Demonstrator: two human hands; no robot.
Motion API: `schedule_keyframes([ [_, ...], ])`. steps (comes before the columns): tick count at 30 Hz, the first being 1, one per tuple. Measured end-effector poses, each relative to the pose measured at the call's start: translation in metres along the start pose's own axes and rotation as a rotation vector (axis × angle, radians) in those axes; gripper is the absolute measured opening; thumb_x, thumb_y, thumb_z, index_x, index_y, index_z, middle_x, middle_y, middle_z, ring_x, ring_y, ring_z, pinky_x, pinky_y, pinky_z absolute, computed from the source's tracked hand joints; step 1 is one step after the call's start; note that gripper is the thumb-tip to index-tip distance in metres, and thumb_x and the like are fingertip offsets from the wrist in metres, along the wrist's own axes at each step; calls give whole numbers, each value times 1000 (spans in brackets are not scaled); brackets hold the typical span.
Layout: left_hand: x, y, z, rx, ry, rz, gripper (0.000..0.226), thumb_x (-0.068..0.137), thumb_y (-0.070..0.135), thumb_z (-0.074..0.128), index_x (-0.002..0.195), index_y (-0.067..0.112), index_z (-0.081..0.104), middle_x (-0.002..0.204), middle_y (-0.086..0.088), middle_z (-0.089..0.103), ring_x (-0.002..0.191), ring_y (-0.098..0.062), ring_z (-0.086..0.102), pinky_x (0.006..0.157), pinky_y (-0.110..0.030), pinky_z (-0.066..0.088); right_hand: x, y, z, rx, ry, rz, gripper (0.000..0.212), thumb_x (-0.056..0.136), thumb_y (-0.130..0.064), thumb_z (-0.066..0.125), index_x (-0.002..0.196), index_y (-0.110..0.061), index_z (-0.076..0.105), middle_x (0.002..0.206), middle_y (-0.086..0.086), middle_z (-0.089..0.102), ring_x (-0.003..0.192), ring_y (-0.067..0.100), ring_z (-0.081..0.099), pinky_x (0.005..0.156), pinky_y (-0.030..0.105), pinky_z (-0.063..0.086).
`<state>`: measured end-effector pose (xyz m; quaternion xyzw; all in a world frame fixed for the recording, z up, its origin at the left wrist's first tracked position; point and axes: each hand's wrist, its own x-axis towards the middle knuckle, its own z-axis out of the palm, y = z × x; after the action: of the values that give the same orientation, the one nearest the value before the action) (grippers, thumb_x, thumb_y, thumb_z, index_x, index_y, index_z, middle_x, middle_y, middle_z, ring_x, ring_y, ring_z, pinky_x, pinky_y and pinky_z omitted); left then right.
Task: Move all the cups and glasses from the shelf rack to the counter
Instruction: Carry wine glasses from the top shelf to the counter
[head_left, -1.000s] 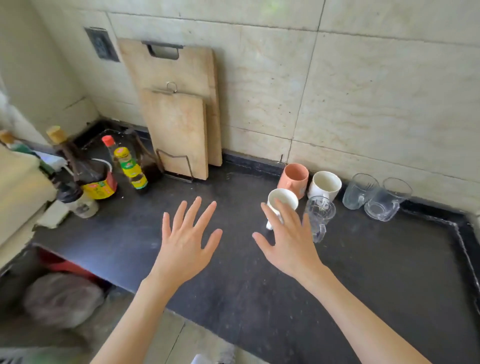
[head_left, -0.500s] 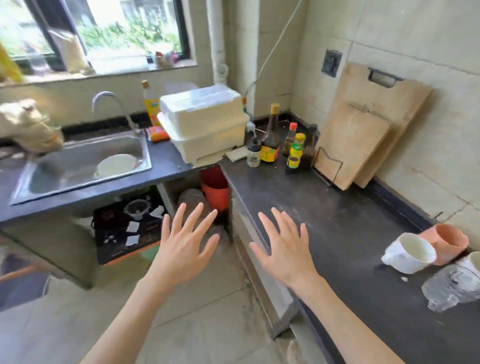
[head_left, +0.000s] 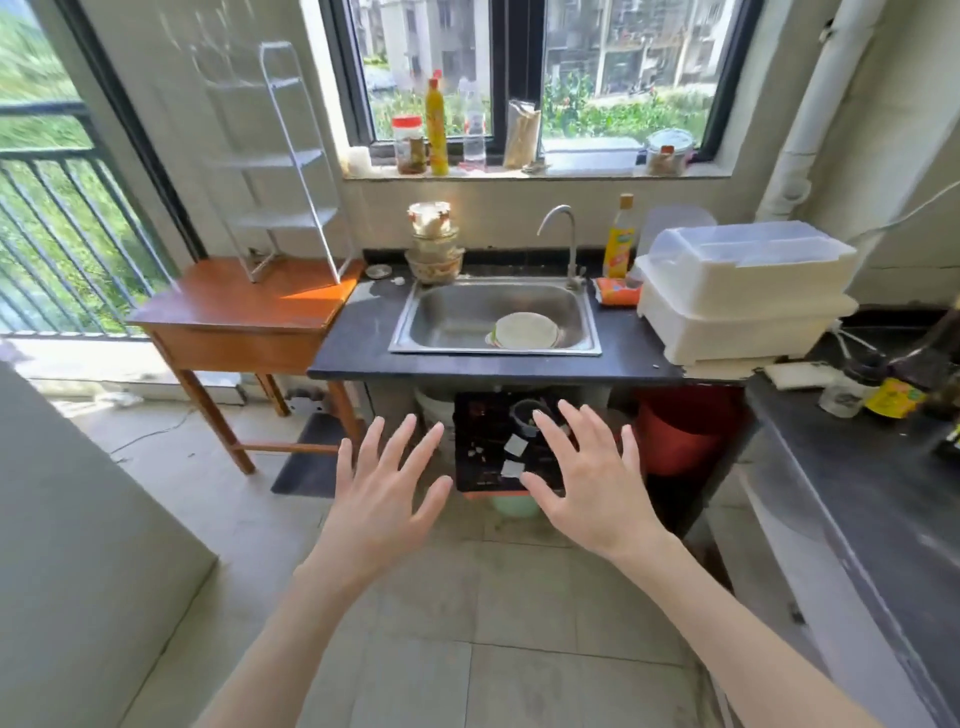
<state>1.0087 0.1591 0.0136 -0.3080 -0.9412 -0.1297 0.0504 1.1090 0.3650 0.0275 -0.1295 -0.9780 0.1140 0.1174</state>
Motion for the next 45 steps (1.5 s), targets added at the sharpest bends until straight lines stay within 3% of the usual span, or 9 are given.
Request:
schedule_keyframes([
  [5,19,-118,-32,46,17,-85,57,89,59,19,140,48,-5,157,9,-2,142,-16,-16,106,-40,-22,73,-91,28,13,9,-54,66,88,-52,43,145,-29,18,155,4,18,144,23,8,112,57,5],
  [15,68,-252,-55,21,65,-221,62,81,59,8,141,45,-4,157,7,-5,142,-17,-17,114,-49,-10,200,-214,85,-19,-47,-236,66,89,-53,40,145,-31,15,156,3,14,145,23,5,113,57,3],
  [26,215,-383,-107,74,114,-344,58,92,49,23,144,38,-1,158,3,-7,142,-20,-17,115,-49,-10,412,-296,133,32,8,-374,67,88,-54,40,145,-32,12,155,4,17,144,24,6,112,59,3],
  [33,308,-453,-130,82,174,-323,58,92,51,24,144,39,1,157,5,-5,142,-18,-16,115,-49,-7,535,-336,131,59,62,-387,66,88,-54,40,145,-31,15,156,5,17,144,25,7,112,58,4],
  [39,394,-523,-124,34,228,-231,59,90,55,23,143,43,-1,158,5,-3,142,-16,-18,113,-43,-13,620,-372,141,29,74,-347,65,89,-53,39,145,-29,15,156,5,14,144,24,5,113,58,5],
  [45,497,-615,-138,16,254,-105,60,87,58,16,143,42,2,157,2,3,143,-20,-11,114,-46,-8,720,-427,159,-17,163,-306,64,90,-50,39,145,-29,14,157,5,11,144,24,3,113,57,3],
])
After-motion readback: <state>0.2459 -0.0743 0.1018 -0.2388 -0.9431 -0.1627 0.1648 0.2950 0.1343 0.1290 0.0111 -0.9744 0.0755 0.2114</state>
